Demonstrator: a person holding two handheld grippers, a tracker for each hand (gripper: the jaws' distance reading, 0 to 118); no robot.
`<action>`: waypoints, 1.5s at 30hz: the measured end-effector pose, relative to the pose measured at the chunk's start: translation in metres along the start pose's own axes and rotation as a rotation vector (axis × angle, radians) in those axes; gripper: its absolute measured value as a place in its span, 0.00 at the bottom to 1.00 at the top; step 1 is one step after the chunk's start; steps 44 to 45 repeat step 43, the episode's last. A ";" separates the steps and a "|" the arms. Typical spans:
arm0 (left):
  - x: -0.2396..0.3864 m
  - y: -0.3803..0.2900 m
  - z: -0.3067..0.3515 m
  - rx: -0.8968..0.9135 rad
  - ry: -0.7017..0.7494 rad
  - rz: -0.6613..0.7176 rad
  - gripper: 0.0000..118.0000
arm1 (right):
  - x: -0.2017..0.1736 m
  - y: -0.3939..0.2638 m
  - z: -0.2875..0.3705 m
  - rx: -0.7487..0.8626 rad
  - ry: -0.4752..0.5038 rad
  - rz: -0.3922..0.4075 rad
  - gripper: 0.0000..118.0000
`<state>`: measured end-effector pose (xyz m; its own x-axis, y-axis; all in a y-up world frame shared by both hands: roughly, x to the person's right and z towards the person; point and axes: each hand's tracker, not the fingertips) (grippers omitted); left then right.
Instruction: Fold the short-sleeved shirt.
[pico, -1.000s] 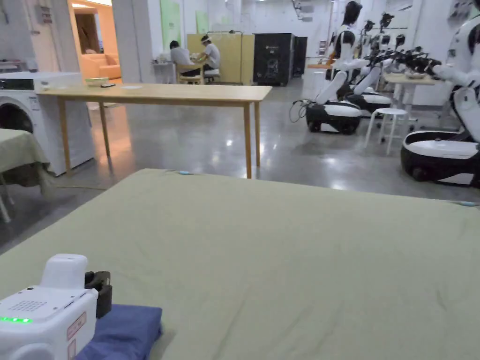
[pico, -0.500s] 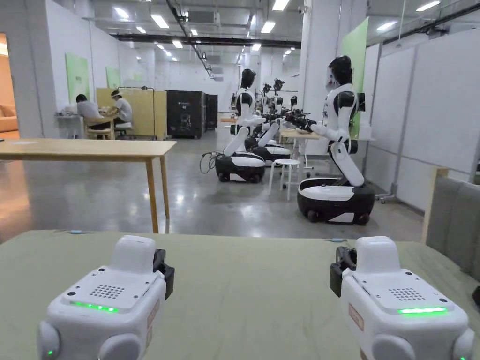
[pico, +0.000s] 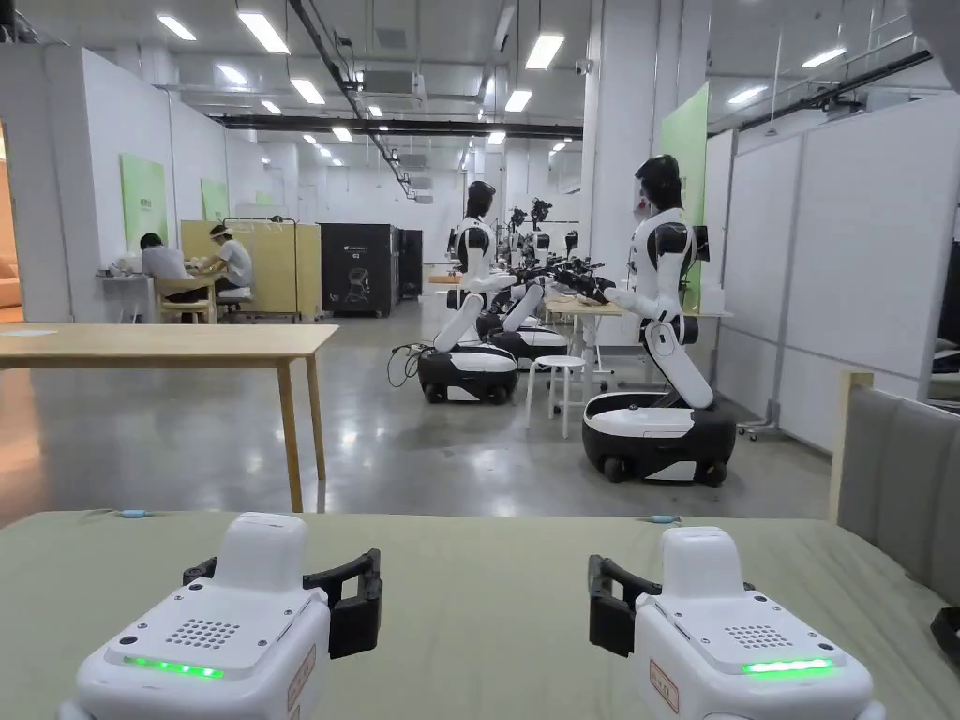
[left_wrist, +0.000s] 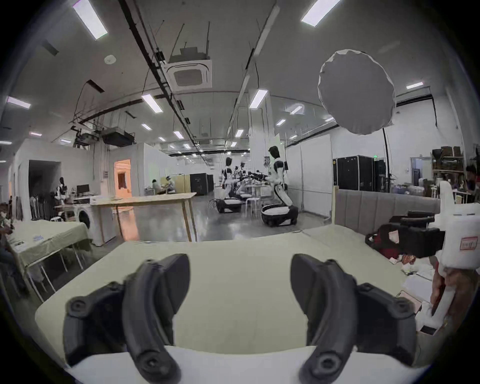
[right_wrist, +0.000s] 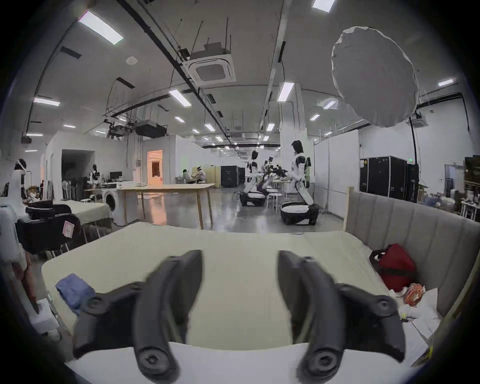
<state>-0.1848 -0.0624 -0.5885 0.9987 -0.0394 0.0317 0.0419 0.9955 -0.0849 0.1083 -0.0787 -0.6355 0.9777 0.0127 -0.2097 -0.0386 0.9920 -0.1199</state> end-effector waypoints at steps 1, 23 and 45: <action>0.001 0.001 0.002 0.006 -0.001 -0.001 0.78 | -0.002 0.000 0.001 0.003 0.004 0.001 0.76; 0.001 0.008 0.020 0.057 -0.029 0.045 1.00 | -0.036 0.024 0.020 -0.026 -0.184 0.036 1.00; 0.002 0.006 0.018 0.043 -0.013 0.030 1.00 | -0.033 0.026 0.032 0.046 -0.172 -0.032 1.00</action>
